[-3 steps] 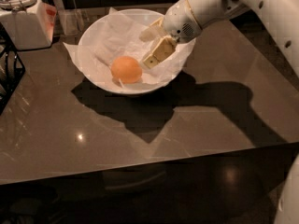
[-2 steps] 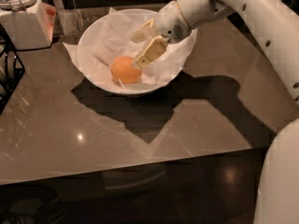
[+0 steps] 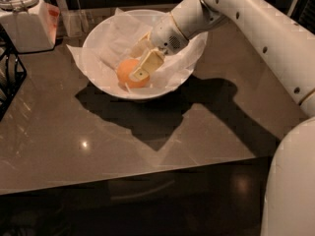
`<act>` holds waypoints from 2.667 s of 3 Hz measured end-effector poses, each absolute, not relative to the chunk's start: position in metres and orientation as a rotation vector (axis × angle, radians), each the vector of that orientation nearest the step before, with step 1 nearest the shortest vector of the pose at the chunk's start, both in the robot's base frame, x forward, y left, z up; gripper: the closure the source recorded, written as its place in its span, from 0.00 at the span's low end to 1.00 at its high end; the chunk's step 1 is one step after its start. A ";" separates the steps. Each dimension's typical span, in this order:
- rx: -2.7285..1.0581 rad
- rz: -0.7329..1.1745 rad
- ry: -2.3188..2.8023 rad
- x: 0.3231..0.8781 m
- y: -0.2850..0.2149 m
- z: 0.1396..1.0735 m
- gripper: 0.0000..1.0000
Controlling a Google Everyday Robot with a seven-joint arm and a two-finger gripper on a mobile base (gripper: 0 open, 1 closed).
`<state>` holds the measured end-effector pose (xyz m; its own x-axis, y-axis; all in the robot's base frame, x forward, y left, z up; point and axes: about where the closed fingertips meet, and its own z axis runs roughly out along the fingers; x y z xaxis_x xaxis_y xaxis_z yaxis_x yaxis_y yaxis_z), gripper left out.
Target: Pick orange from white bowl
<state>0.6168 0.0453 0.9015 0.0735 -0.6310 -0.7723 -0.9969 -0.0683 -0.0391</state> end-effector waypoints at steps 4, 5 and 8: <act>-1.766 0.773 1.702 0.610 0.049 0.869 0.57; -1.751 0.757 1.682 0.609 0.045 0.874 0.80; -1.714 0.867 1.485 0.562 0.017 0.957 1.00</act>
Offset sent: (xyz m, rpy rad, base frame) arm -0.0089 0.0086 -0.0351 -0.0696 0.0532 -0.0157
